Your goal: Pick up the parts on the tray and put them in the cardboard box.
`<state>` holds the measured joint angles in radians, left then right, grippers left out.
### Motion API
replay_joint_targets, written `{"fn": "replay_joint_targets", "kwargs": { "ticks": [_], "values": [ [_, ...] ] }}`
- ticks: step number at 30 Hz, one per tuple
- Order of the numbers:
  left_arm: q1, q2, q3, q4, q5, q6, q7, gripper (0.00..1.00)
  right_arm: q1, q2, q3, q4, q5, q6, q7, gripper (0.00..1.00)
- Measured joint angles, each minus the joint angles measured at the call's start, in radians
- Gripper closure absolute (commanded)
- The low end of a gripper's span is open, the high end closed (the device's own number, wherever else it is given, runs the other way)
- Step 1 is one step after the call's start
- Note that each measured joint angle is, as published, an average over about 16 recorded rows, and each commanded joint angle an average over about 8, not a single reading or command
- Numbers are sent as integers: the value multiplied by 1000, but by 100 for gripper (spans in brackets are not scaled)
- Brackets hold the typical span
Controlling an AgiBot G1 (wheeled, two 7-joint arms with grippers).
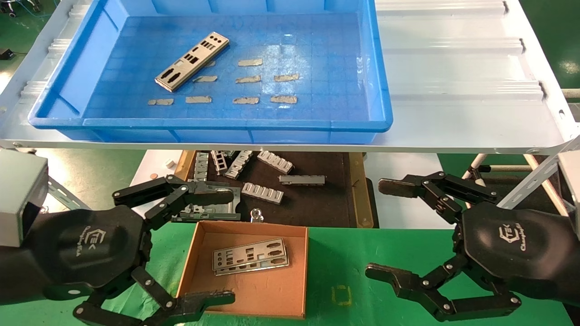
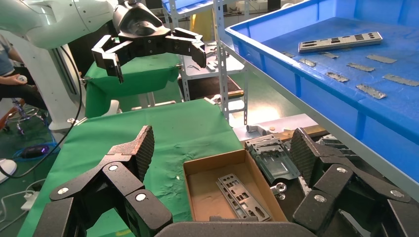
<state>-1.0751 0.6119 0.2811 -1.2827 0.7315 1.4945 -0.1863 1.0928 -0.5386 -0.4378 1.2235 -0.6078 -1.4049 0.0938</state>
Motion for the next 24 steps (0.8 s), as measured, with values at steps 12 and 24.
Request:
{"fn": "replay_joint_targets", "kwargs": {
  "ticks": [12, 24],
  "values": [
    [0, 0, 0, 0, 0, 0, 0, 0, 0, 0, 0, 0, 0, 0, 0, 0],
    [0, 0, 0, 0, 0, 0, 0, 0, 0, 0, 0, 0, 0, 0, 0, 0]
  ]
}}
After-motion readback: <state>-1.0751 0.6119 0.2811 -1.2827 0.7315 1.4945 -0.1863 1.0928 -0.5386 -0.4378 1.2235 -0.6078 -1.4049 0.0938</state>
